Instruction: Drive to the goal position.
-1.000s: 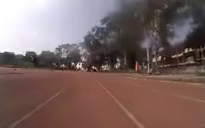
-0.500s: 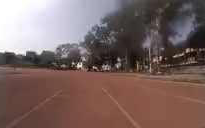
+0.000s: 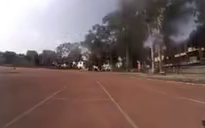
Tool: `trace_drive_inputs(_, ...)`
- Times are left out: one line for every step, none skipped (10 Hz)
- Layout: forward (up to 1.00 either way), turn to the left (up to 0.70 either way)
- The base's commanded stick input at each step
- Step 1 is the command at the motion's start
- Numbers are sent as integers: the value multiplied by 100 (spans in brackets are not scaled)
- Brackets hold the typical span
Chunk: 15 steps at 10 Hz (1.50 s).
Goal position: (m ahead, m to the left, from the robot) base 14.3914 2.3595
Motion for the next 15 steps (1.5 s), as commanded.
trace_drive_inputs(70,0)
trace_drive_inputs(70,0)
trace_drive_inputs(70,0)
trace_drive_inputs(70,0)
trace_drive_inputs(70,0)
trace_drive_inputs(70,0)
trace_drive_inputs(70,0)
trace_drive_inputs(70,0)
trace_drive_inputs(70,0)
trace_drive_inputs(70,0)
trace_drive_inputs(70,0)
trace_drive_inputs(70,0)
trace_drive_inputs(70,0)
trace_drive_inputs(70,0)
trace_drive_inputs(70,0)
